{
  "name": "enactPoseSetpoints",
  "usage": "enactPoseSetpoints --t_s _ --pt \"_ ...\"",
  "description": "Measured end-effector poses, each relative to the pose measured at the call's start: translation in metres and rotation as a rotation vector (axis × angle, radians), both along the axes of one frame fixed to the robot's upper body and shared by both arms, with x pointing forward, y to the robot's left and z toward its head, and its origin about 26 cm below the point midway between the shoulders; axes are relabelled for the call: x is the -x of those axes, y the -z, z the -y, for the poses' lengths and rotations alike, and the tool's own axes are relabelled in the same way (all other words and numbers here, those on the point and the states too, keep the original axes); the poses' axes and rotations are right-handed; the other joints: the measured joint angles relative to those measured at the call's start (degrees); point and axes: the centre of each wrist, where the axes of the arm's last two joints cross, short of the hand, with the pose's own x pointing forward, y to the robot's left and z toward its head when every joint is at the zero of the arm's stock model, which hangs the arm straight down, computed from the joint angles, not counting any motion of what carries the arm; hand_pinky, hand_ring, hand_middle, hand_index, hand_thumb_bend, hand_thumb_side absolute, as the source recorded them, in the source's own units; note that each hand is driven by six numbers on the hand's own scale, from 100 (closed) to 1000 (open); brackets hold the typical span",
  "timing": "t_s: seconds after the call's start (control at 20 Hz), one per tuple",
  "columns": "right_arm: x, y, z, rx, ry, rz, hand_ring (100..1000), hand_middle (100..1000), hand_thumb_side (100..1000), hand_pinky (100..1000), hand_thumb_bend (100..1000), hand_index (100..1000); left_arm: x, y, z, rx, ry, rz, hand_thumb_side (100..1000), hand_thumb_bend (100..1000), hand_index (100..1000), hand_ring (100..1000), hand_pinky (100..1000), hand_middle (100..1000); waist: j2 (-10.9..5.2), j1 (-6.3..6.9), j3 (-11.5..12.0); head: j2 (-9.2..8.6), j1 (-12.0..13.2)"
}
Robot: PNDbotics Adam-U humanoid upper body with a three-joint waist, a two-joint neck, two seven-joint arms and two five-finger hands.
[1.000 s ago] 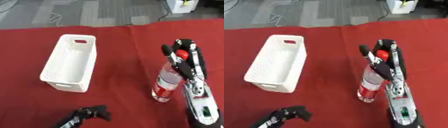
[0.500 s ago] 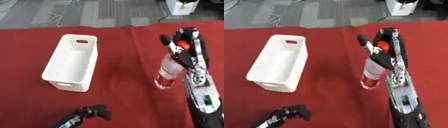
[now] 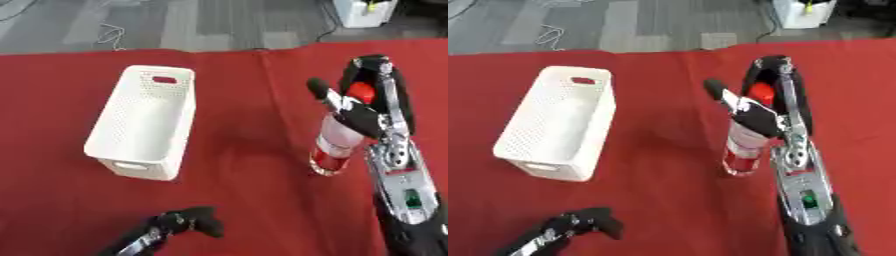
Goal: Pick up objects on the table and place them in the box.
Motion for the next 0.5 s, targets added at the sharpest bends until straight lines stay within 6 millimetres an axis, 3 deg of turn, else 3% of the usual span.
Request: enactPoseSetpoints --t_s 0.3,0.5 --pt "-0.0014 0.0009 -0.0008 0.03 0.002 0.005 100 100 320 100 708 206 -0.0003 0.0014 -0.0002 -0.003 -0.002 -0.005 800 100 980 835 761 697 0.0 -0.33 0.09 0.27 0.15" --pt "-0.0022 0.0019 0.0002 0.044 0.014 0.005 100 100 100 100 590 195 -0.0004 0.0016 -0.0002 -0.004 -0.002 -0.006 800 100 980 835 761 697 0.0 -0.51 -0.01 0.35 0.16"
